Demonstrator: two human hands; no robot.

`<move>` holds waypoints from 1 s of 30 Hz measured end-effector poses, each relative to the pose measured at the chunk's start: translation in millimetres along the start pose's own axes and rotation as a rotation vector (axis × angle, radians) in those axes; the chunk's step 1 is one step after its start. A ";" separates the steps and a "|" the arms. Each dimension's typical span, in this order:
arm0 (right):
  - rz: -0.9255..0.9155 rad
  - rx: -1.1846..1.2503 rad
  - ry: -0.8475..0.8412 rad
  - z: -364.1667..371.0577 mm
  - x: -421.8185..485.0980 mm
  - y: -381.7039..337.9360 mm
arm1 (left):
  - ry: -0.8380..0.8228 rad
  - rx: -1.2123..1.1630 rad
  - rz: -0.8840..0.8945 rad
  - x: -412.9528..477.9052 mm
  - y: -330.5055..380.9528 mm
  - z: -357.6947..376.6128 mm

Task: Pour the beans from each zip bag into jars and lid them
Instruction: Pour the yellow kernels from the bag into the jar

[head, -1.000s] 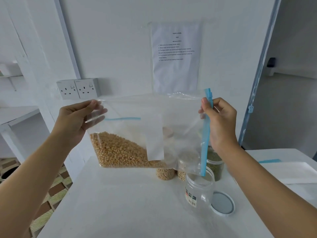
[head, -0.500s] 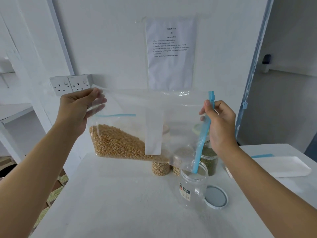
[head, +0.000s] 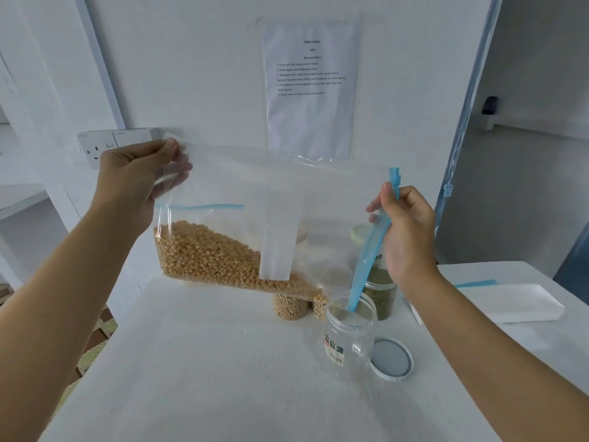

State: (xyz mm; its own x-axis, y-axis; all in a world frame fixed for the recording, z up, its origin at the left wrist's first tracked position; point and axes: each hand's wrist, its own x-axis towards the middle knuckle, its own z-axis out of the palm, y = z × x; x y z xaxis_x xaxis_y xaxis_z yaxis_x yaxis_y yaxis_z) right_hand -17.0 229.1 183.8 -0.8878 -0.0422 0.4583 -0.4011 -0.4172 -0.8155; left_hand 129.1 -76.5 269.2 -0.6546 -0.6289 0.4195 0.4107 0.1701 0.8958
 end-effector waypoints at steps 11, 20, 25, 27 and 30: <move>0.035 0.079 0.020 -1.0 -1.0 -5.6 | -0.011 0.025 0.040 6.9 17.7 12.6; 0.168 0.225 0.032 -4.9 -8.8 -6.6 | -0.030 0.080 0.035 9.8 14.6 13.0; 0.174 0.230 0.033 -3.7 -11.1 -7.5 | -0.039 0.095 0.037 8.1 13.1 12.6; 0.167 0.228 0.027 -3.3 -11.4 -8.7 | -0.032 0.090 0.037 7.9 15.0 11.9; 0.142 0.225 0.020 -3.6 -12.3 -9.8 | -0.028 0.071 0.036 8.9 19.3 12.9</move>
State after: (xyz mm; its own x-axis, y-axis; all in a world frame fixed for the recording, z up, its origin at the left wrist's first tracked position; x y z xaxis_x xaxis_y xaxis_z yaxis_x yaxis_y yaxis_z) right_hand -3.0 236.9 184.9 -0.9368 -0.0981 0.3360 -0.2137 -0.5999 -0.7710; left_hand 123.0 -69.1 292.2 -0.6584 -0.6001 0.4544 0.3888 0.2458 0.8879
